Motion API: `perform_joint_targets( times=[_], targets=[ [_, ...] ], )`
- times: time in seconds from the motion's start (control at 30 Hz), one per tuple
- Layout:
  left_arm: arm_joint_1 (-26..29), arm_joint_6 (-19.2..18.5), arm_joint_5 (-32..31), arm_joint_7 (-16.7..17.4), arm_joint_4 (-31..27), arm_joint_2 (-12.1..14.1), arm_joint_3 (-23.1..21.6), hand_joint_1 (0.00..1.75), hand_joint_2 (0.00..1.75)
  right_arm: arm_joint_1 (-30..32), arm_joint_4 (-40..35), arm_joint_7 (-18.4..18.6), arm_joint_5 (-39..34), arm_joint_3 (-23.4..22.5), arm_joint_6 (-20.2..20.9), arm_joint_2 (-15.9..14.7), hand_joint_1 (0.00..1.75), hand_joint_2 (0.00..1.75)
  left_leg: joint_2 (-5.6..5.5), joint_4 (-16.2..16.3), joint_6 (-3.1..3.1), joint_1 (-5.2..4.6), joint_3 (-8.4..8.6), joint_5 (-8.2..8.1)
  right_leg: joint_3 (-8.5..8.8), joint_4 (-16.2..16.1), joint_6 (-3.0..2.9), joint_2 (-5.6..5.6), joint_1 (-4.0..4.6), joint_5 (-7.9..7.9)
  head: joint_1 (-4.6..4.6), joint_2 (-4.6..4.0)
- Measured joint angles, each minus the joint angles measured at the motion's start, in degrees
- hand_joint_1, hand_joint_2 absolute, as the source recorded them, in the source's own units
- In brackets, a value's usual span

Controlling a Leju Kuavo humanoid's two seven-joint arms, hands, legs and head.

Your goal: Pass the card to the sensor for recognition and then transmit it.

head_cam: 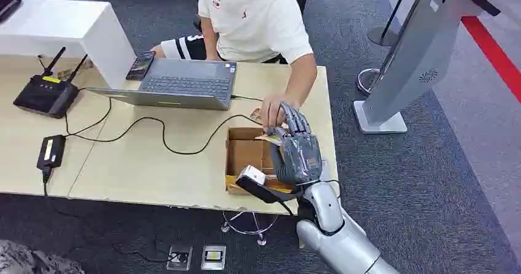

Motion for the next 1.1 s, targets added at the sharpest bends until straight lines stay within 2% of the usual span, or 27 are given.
perform_joint_targets(
  times=[0.57,0.6,0.73,0.9,1.0,1.1],
  targets=[
    [0.01,0.0,0.57,-0.11,0.0,0.0,-0.07,0.0,1.75,0.02,0.0,0.98,-1.29,-1.05,-2.67,-0.57,1.68,1.75,0.02,0.0,0.0,0.0,0.01,0.0,-0.01,0.0,0.0,0.02,0.0,0.0,0.0,0.02],
    [0.01,0.0,0.57,-0.11,0.0,0.0,-0.07,0.0,1.75,0.02,0.0,0.98,-1.29,-1.14,-2.67,-0.61,1.75,1.75,0.02,0.0,0.0,0.0,0.01,0.0,-0.01,0.0,0.0,0.02,0.0,0.0,0.0,0.02],
    [0.01,0.0,0.59,-0.13,0.0,0.0,-0.07,0.0,1.75,0.02,0.0,1.09,-1.31,-1.51,-2.78,-0.85,1.75,1.75,0.02,0.0,0.0,0.0,0.01,0.0,-0.01,0.0,0.0,0.02,0.0,0.0,0.0,0.0],
    [0.01,0.5,1.18,-0.11,0.0,0.0,-0.09,0.0,1.75,0.13,0.46,2.84,-3.67,-2.93,-5.13,-1.27,1.75,1.75,0.02,0.01,0.0,0.0,0.02,0.0,-0.03,-0.01,0.0,0.02,0.0,0.0,0.0,0.0],
    [0.02,1.12,1.92,-0.09,0.0,0.0,-0.09,0.0,1.75,0.8,1.51,0.41,-7.5,-5.05,-5.35,-1.77,1.75,1.75,0.03,0.01,0.0,-0.01,0.01,0.0,-0.02,-0.01,0.0,0.02,-0.01,0.0,0.0,0.02],
    [0.04,1.88,2.86,0.15,0.02,0.0,-0.07,0.0,1.75,2.57,2.56,-5.54,-10.16,-8.99,-5.35,-1.7,1.75,1.75,0.01,0.01,0.0,-0.02,-0.01,0.0,-0.02,-0.01,0.0,0.0,-0.02,0.0,0.0,0.0]
  ],
)
